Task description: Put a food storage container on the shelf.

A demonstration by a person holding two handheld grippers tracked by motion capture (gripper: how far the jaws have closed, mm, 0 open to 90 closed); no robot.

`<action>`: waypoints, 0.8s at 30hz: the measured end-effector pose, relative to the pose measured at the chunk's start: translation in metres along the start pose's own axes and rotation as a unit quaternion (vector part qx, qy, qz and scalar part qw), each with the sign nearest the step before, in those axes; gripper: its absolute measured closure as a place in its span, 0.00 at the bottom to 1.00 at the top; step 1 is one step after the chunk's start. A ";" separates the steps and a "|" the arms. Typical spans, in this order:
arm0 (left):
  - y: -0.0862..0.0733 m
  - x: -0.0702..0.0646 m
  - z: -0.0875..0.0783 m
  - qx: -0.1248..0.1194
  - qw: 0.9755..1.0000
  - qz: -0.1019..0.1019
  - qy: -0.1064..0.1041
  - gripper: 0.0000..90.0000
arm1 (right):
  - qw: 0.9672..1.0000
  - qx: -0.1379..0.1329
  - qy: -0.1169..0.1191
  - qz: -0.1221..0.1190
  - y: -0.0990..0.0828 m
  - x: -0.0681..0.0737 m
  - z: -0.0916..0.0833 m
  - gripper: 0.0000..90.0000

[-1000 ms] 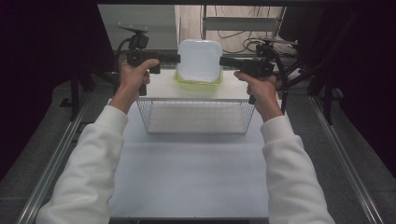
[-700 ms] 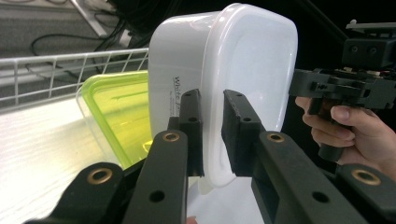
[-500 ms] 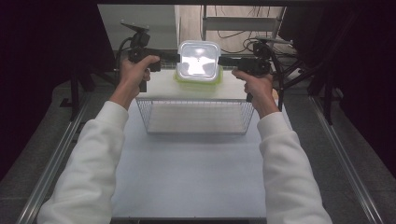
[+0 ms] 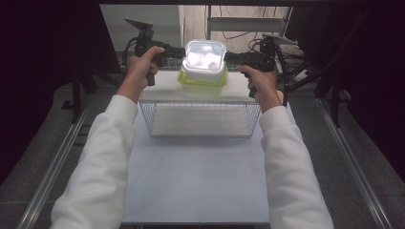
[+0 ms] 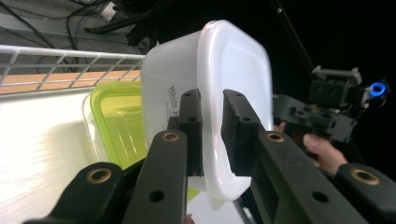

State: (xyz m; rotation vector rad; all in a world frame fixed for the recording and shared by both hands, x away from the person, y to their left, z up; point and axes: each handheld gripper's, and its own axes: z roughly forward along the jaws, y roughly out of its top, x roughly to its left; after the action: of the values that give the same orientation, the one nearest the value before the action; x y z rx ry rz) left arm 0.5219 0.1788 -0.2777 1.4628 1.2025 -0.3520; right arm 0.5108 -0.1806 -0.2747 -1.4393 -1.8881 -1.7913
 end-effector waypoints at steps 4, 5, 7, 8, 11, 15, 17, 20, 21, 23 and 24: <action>0.003 0.005 0.005 -0.001 1.000 -0.013 0.015 0.86 | 1.000 0.000 0.000 0.026 0.002 -0.008 0.003 0.86; 0.003 0.007 0.005 -0.006 1.000 -0.017 0.010 0.86 | 1.000 0.001 -0.003 0.026 0.002 -0.009 0.005 0.85; 0.004 0.009 0.005 -0.011 1.000 -0.021 0.006 0.86 | 0.999 -0.002 0.007 0.039 0.002 -0.012 0.006 0.85; 0.003 0.009 0.005 -0.014 1.000 -0.019 0.007 0.86 | 0.999 -0.005 0.006 0.039 0.002 -0.013 0.007 0.85; 0.003 0.010 0.005 -0.015 1.000 -0.019 0.005 0.86 | 0.999 -0.009 0.009 0.042 0.001 -0.014 0.008 0.84; 0.001 0.007 0.005 -0.012 1.000 -0.012 0.008 0.85 | 0.999 -0.009 0.007 0.041 0.001 -0.013 0.008 0.83; -0.001 0.005 0.004 -0.014 1.000 -0.005 0.008 0.83 | 0.999 -0.010 0.005 0.036 0.000 -0.012 0.008 0.79; -0.003 0.000 -0.001 -0.025 0.999 0.019 0.017 0.73 | 1.000 -0.018 -0.001 0.025 -0.001 -0.007 0.006 0.74; -0.004 -0.003 -0.004 -0.028 0.999 0.027 0.019 0.70 | 1.000 -0.020 -0.007 0.018 -0.001 -0.005 0.005 0.72; -0.007 -0.008 -0.011 -0.039 0.998 0.044 0.021 0.65 | 1.000 -0.024 -0.021 -0.001 -0.002 0.000 0.001 0.67; -0.008 -0.011 -0.014 -0.043 0.997 0.054 0.024 0.62 | 0.999 -0.026 -0.025 -0.010 -0.002 0.003 0.000 0.65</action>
State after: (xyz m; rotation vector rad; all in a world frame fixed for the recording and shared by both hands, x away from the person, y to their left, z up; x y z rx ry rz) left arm 0.5049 0.1843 -0.2694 1.4621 1.1567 -0.1903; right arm 0.5079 -0.1792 -0.2742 -1.5009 -1.9005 -1.8434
